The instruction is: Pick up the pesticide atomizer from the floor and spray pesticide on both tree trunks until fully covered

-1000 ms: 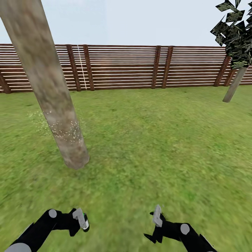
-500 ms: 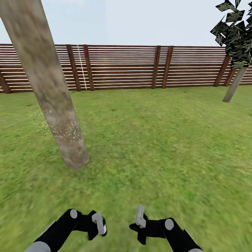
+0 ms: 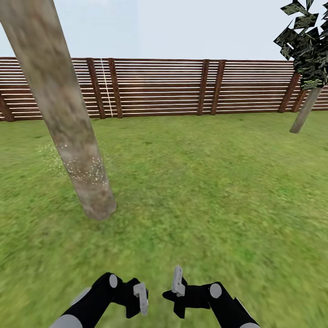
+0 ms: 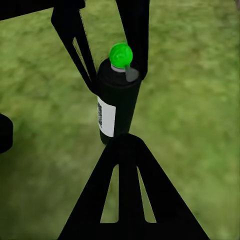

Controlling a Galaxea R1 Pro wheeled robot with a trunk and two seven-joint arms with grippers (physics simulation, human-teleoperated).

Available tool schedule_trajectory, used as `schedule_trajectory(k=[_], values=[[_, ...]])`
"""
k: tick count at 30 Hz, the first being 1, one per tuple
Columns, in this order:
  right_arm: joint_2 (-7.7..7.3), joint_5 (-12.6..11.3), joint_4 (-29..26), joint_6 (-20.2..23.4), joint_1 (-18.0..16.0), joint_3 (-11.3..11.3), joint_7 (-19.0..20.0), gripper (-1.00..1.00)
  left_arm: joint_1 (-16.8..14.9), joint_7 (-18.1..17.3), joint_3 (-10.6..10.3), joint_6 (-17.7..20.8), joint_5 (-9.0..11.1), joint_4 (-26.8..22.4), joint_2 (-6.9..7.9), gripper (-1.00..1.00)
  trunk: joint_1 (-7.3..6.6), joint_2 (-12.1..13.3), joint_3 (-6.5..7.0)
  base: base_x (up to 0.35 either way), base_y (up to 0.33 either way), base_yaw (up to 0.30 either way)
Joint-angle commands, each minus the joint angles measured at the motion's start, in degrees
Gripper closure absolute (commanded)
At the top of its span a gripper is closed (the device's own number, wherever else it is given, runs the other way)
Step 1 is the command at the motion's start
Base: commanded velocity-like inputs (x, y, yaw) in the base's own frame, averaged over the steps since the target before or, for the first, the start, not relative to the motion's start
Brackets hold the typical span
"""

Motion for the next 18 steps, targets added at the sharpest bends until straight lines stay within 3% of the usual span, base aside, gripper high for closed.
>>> schedule_trajectory(k=[1,4,11,18], values=[[0.05,0.4,-0.1,-0.2,0.0,-0.2,0.2,1.0,0.0,-0.2,-0.7,0.1,-0.5,-0.1,-0.24,1.0,-0.01,0.0,-0.05,0.0,0.0,0.0],[0.05,0.4,-0.1,-0.2,0.0,-0.2,0.2,1.0,0.0,-0.2,-2.5,0.1,-0.9,0.0,-0.48,1.0,-0.01,0.0,-0.05,0.0,0.0,0.0],[0.05,0.5,-0.1,-0.2,0.0,-0.2,0.1,1.0,0.0,-2.3,-2.7,0.0,-0.7,0.4,-0.75,1.0,-0.01,0.0,-0.05,0.0,0.0,0.0],[0.05,0.5,-0.1,-0.2,0.0,-0.2,0.1,1.0,0.1,-2.2,-2.6,0.2,-0.7,-0.1,-3.25,1.0,-0.01,0.0,-0.05,0.0,0.0,0.0]])
